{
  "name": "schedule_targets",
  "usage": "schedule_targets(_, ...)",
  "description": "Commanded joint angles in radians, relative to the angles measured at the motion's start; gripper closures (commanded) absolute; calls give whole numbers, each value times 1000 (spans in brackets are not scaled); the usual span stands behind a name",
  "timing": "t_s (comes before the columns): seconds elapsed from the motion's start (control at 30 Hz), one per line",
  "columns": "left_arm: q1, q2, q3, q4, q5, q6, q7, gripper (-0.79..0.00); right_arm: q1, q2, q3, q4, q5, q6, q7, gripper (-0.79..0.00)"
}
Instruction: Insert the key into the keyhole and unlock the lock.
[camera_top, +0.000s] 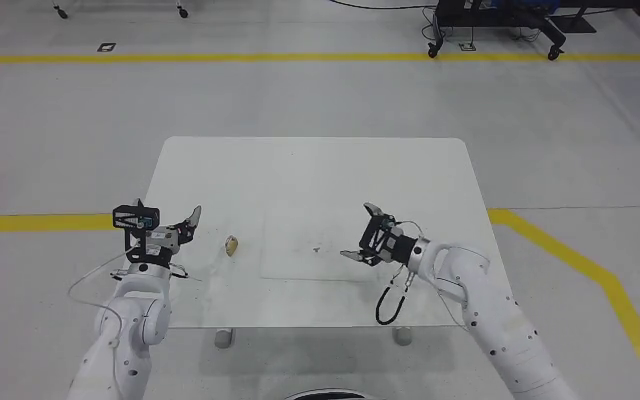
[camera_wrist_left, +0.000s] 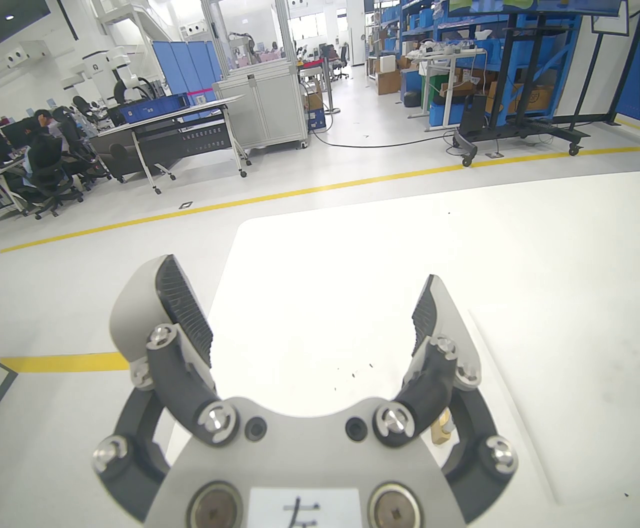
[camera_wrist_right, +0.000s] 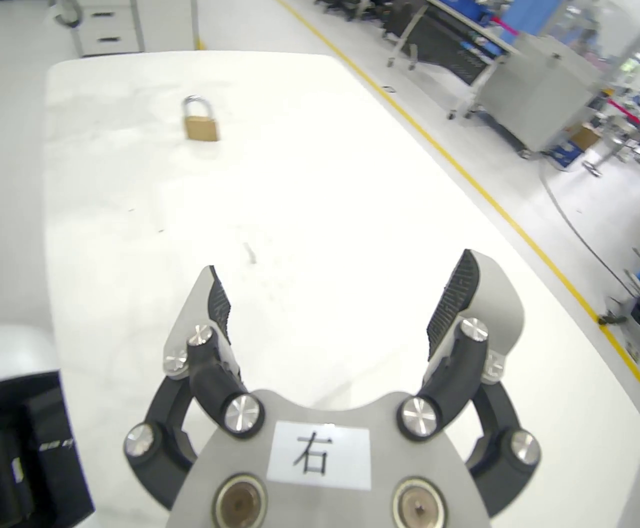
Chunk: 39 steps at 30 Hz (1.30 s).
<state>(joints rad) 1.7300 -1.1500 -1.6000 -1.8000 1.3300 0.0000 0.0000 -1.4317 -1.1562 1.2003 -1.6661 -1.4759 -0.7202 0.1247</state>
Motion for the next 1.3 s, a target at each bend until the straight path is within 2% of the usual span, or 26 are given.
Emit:
schedule_targets(0.0, 0, 0, 0, 0, 0, 0, 0, -785, 51, -5, -53, 43, 14, -86, 20, -785)
schedule_targets(0.1, 0, 0, 0, 0, 0, 0, 0, -785, 119, -14, -117, 106, 49, -192, 40, -785)
schedule_targets(0.13, 0, 0, 0, 0, 0, 0, 0, -785, 139, -16, -136, 128, 65, -233, 43, -742)
schedule_targets(0.17, 0, 0, 0, 0, 0, 0, 0, -785, 160, -19, -152, 153, 78, -261, 53, -640)
schedule_targets(0.27, 0, 0, 0, 0, 0, 0, 0, -785, 223, -31, -201, 229, 136, -292, 91, -603)
schedule_targets(0.33, 0, 0, 0, 0, 0, 0, 0, -785, 264, -42, -230, 271, 156, -264, 122, -489)
schedule_targets(0.37, 0, 0, 0, 0, 0, 0, 0, -785, 280, -47, -244, 284, 160, -246, 136, -496)
schedule_targets(0.43, 0, 0, 0, 0, 0, 0, 0, -785, 306, -56, -265, 302, 149, -186, 161, -573)
schedule_targets(0.5, 0, 0, 0, 0, 0, 0, 0, -785, 325, -63, -292, 309, 144, -173, 169, -563)
schedule_targets(0.57, 0, 0, 0, 0, 0, 0, 0, -785, 345, -67, -306, 311, 105, -136, 182, -610)
schedule_targets(0.7, 0, 0, 0, 0, 0, 0, 0, -785, 367, -77, -345, 322, 58, -88, 211, -489)
schedule_targets(0.77, 0, 0, 0, 0, 0, 0, 0, -785, 383, -83, -366, 335, 47, -82, 233, -385)
schedule_targets(0.9, 0, 0, 0, 0, 0, 0, 0, -785, 413, -100, -410, 371, 41, -55, 266, -351)
schedule_targets(1.0, 0, 0, 0, 0, 0, 0, 0, -785, 435, -113, -440, 395, 38, -39, 281, -271)
schedule_targets(1.03, 0, 0, 0, 0, 0, 0, 0, -785, 440, -116, -446, 400, 35, -31, 280, -197)
schedule_targets(1.07, 0, 0, 0, 0, 0, 0, 0, -785, 444, -118, -450, 402, 34, -27, 277, -58)
schedule_targets(1.1, 0, 0, 0, 0, 0, 0, 0, -785, 446, -118, -451, 401, 32, -28, 272, 0)
schedule_targets(1.27, 0, 0, 0, 0, 0, 0, 0, -785, 436, -104, -418, 366, 30, -69, 243, 0)
